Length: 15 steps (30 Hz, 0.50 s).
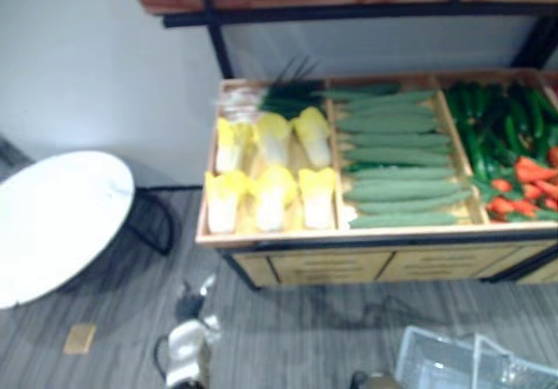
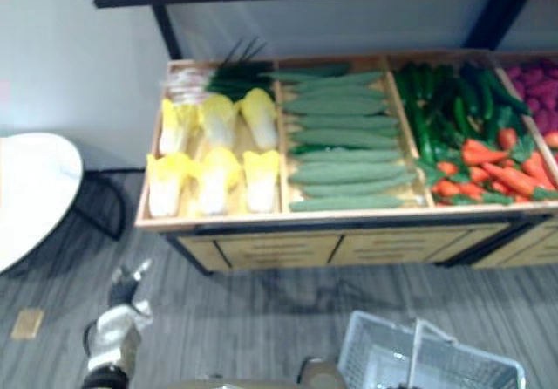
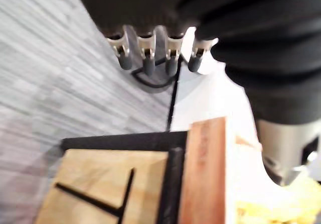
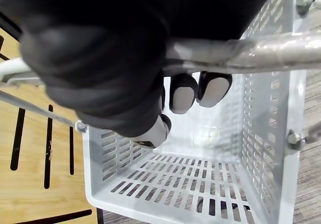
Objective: Pick vegetable in the basket
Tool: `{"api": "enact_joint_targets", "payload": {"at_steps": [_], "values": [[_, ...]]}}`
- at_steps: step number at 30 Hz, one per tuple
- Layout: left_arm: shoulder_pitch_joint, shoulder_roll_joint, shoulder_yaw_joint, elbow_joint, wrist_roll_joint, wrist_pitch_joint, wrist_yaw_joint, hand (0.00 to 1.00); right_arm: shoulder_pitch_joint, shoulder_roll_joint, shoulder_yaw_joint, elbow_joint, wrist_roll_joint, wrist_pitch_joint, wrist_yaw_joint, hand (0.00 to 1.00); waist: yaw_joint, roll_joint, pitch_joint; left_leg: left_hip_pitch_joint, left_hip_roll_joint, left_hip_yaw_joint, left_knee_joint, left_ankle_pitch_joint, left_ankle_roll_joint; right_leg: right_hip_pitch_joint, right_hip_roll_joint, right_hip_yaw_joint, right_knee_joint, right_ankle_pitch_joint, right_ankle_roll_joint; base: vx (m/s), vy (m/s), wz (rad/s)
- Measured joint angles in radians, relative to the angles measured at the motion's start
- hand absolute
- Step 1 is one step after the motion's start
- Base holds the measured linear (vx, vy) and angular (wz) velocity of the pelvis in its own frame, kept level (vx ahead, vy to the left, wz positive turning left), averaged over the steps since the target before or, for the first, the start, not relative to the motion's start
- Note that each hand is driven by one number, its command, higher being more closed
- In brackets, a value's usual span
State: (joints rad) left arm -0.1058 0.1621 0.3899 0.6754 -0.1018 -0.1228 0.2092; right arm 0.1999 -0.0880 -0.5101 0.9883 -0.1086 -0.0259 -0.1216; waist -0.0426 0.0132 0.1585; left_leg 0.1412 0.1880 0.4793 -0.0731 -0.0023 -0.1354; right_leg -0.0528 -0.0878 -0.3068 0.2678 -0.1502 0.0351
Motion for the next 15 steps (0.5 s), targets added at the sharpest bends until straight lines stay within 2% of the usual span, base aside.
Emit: {"api": "enact_joint_targets", "payload": {"at_steps": [1, 3, 4, 5, 7, 8, 10, 12, 15], "values": [[-0.015, 0.023, -0.002, -0.005, -0.005, 0.0, 0.009, 0.0, 0.0, 0.005, 0.006, -0.003, 0.0, 0.0, 0.0, 1.0, -0.004, -0.007, 0.005, -0.006, 0.001, -0.009, 0.008, 0.001, 0.001, -0.018, -0.001, 0.014, 0.04, -0.003, -0.004, -0.13, -0.052, 0.52], [-0.088, 0.128, -0.031, -0.009, -0.004, -0.002, 0.041, 0.0, 0.018, 0.018, 0.026, -0.012, 0.0, 0.0, 0.001, 1.0, -0.013, -0.025, 0.008, -0.029, -0.002, -0.049, 0.016, 0.002, 0.015, -0.082, 0.004, 0.165, 0.175, -0.005, -0.006, -0.14, -0.009, 0.46], [-0.106, 0.149, -0.031, -0.014, -0.004, -0.003, 0.047, 0.0, 0.024, 0.019, 0.031, -0.011, 0.0, 0.0, 0.001, 1.0, -0.014, -0.027, 0.007, -0.031, -0.003, -0.054, 0.016, 0.004, 0.017, -0.082, 0.003, 0.188, 0.176, -0.005, -0.006, -0.08, -0.011, 0.2], [-0.14, 0.214, -0.02, -0.045, -0.004, -0.007, 0.069, 0.0, 0.029, 0.016, 0.046, -0.012, 0.0, 0.001, 0.0, 1.0, -0.009, -0.033, 0.004, -0.036, -0.007, -0.051, 0.022, 0.014, 0.013, -0.077, -0.009, 0.199, 0.141, -0.014, 0.007, -0.05, -0.029, -0.02], [-0.15, 0.245, 0.0, -0.076, -0.004, -0.009, 0.084, 0.0, 0.028, 0.016, 0.048, -0.012, 0.0, 0.001, -0.001, 1.0, -0.008, -0.034, 0.003, -0.041, -0.016, -0.048, 0.025, 0.019, 0.018, -0.057, -0.013, 0.202, 0.087, -0.019, 0.01, -0.04, -0.013, -0.09], [-0.163, 0.258, 0.033, -0.111, -0.003, -0.022, 0.112, 0.0, 0.031, 0.012, 0.049, -0.011, -0.002, 0.003, -0.001, 1.0, -0.008, -0.022, 0.0, -0.043, -0.02, -0.044, 0.024, 0.025, 0.021, -0.026, -0.008, 0.208, 0.006, -0.011, 0.027, -0.06, 0.002, -0.07], [-0.163, 0.262, 0.061, -0.142, -0.001, -0.032, 0.141, 0.0, 0.044, 0.007, 0.049, -0.011, -0.003, 0.007, -0.001, 1.0, -0.007, -0.001, -0.016, -0.042, -0.015, -0.029, 0.021, 0.027, 0.02, -0.008, 0.009, 0.222, -0.048, 0.02, 0.029, -0.07, 0.036, -0.19], [-0.164, 0.273, 0.077, -0.155, 0.001, -0.032, 0.164, 0.0, 0.059, 0.005, 0.048, -0.011, -0.009, 0.007, -0.001, 1.0, 0.0, 0.009, -0.024, -0.027, -0.009, -0.008, 0.018, 0.026, 0.019, 0.005, 0.021, 0.242, -0.08, 0.04, 0.03, -0.05, 0.023, -0.32], [-0.165, 0.28, 0.063, -0.191, 0.05, -0.03, 0.182, 0.0, 0.069, 0.005, 0.049, -0.011, -0.01, 0.007, -0.001, 1.0, -0.009, 0.011, -0.031, -0.026, -0.008, 0.003, 0.01, 0.025, 0.017, 0.01, 0.028, 0.252, -0.12, 0.066, 0.035, -0.05, 0.002, -0.16]]}}
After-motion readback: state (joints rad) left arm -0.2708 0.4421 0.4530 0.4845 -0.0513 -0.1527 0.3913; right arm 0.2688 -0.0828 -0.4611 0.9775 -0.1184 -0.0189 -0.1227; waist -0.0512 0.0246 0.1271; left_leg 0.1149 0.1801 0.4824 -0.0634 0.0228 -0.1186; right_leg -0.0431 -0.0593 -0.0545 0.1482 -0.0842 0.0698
